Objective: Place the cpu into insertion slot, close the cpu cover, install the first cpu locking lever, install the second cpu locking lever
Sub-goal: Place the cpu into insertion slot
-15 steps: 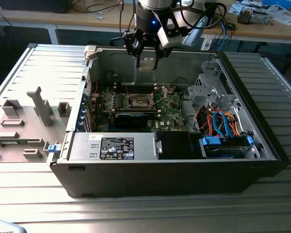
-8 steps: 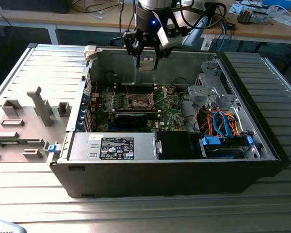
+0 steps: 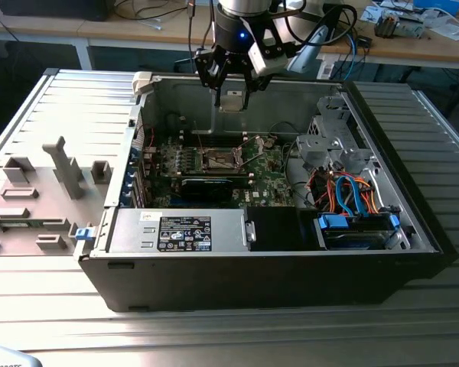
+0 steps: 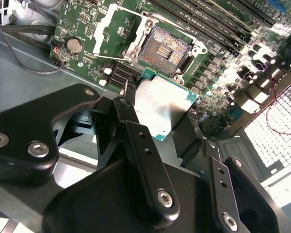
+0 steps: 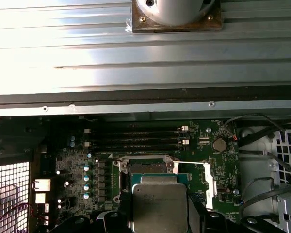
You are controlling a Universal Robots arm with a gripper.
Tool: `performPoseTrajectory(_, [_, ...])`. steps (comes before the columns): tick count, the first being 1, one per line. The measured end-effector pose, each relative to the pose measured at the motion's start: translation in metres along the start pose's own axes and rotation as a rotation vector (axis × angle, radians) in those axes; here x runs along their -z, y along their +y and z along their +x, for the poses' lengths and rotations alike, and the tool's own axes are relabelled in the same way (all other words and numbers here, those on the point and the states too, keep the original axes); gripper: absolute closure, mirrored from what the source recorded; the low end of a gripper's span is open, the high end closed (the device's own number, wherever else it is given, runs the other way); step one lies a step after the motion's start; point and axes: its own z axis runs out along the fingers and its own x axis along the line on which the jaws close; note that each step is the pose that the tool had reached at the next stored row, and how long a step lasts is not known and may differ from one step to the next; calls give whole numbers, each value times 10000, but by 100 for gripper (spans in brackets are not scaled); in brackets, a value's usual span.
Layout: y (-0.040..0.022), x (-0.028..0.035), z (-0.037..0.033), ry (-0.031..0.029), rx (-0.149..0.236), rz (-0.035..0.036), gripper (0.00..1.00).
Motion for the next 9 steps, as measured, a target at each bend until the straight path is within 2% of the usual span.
performPoseTrajectory(9, [-1, -17, 0, 0, 0, 1, 46])
